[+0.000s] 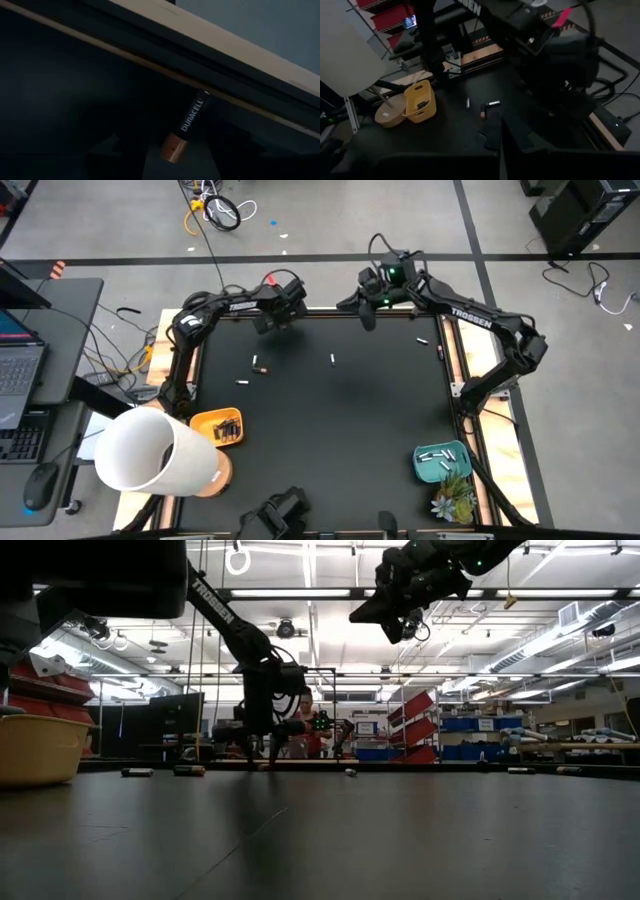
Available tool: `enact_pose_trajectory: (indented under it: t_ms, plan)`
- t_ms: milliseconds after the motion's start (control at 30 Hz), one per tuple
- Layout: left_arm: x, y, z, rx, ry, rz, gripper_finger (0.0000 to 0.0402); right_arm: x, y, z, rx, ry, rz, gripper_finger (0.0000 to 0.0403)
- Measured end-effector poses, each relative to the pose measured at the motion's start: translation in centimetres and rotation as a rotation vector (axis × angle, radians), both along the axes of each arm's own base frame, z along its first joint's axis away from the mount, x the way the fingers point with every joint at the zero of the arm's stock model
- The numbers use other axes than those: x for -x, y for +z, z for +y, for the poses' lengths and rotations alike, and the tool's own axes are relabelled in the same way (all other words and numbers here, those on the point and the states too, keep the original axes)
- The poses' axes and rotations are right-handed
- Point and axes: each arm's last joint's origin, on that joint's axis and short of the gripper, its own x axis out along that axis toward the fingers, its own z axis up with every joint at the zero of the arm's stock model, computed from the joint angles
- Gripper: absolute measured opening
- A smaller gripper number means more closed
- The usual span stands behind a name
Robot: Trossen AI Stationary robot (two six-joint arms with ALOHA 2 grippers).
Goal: Sort batteries
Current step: Put the black battery into the yellow bin
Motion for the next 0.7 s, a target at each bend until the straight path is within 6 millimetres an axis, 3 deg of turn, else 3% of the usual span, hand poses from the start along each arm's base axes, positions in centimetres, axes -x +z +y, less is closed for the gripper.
enact_pose_trajectory:
  t_ms: [300,400,567,700]
  plan:
    - [0.0,-0.2,-0.9,0.034,-0.078,0.082,0.0193,1.5,1.1,-0.6,0.021,-0.036,-0.028,0.0003]
    - [-0.1,-0.2,-1.1,0.038,-0.16,0.112,0.016,1.5,1.2,-0.6,0.024,-0.039,-0.032,0.0003]
    - [-0.1,-0.2,-1.2,0.07,-0.28,0.116,0.0049,1.5,1.2,-0.6,0.026,-0.039,-0.034,0.0003]
    - [-0.1,-0.2,-1.2,0.09,-0.362,0.11,0.0048,1.5,1.2,-0.6,0.026,-0.039,-0.033,0.0003]
